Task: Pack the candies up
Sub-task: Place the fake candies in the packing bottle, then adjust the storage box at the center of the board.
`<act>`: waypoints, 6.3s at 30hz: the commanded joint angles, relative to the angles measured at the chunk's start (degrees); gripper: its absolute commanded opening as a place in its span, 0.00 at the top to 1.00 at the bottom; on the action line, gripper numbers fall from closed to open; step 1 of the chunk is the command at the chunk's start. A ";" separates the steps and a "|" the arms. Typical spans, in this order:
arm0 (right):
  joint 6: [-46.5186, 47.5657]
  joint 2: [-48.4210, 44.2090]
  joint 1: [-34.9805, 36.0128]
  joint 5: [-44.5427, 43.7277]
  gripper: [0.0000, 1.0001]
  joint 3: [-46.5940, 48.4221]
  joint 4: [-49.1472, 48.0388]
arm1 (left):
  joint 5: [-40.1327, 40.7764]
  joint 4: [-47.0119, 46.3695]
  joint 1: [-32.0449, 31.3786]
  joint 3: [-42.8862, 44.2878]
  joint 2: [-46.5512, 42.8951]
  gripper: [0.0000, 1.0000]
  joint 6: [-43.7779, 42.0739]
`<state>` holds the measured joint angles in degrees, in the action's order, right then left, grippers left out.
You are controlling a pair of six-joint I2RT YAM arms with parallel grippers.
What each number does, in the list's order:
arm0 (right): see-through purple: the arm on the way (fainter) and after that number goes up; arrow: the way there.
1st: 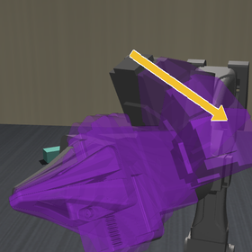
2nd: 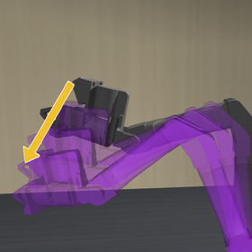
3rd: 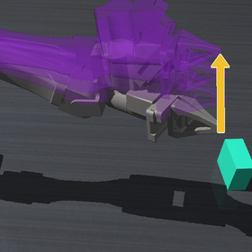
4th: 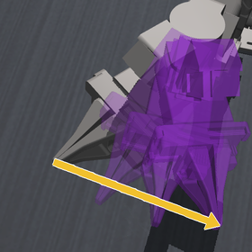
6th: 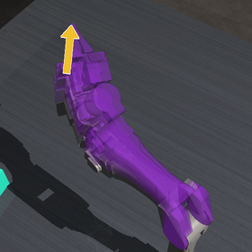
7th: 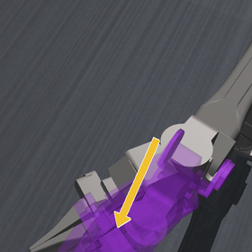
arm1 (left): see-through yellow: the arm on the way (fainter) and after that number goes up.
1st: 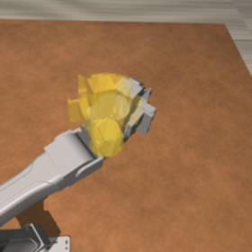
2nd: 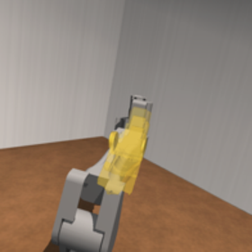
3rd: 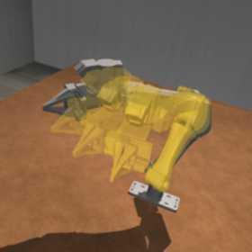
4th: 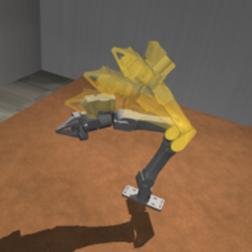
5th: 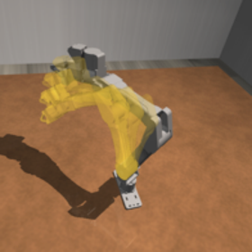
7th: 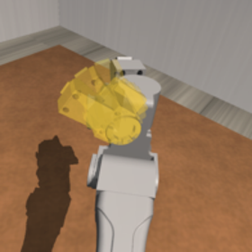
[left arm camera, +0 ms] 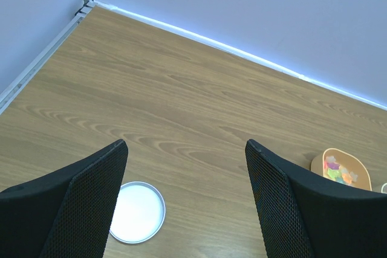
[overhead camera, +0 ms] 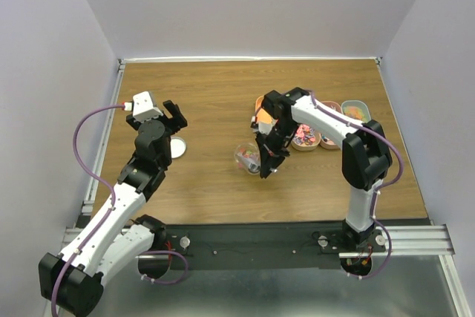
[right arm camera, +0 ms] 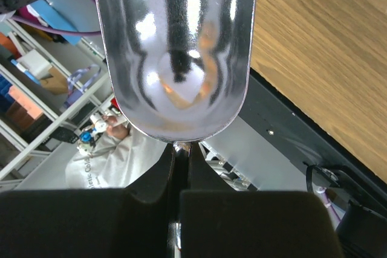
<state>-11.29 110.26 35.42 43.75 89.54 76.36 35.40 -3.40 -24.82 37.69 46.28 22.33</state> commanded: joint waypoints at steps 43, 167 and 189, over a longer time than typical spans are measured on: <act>-3.47 -24.40 0.18 -53.77 0.99 -9.56 -20.90 | -26.43 3.31 -1.55 10.03 10.49 0.14 7.72; -0.05 -11.91 -15.20 -38.48 0.99 -3.05 -6.31 | -20.98 31.61 -20.27 52.40 69.48 0.50 23.73; -3.21 -0.32 -6.86 -26.70 0.99 8.19 0.01 | -38.90 8.50 -7.17 48.25 65.77 0.60 12.22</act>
<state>-13.56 105.34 26.87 11.11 93.89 72.82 4.95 10.94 -31.53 84.18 106.26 38.63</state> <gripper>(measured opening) 0.073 0.405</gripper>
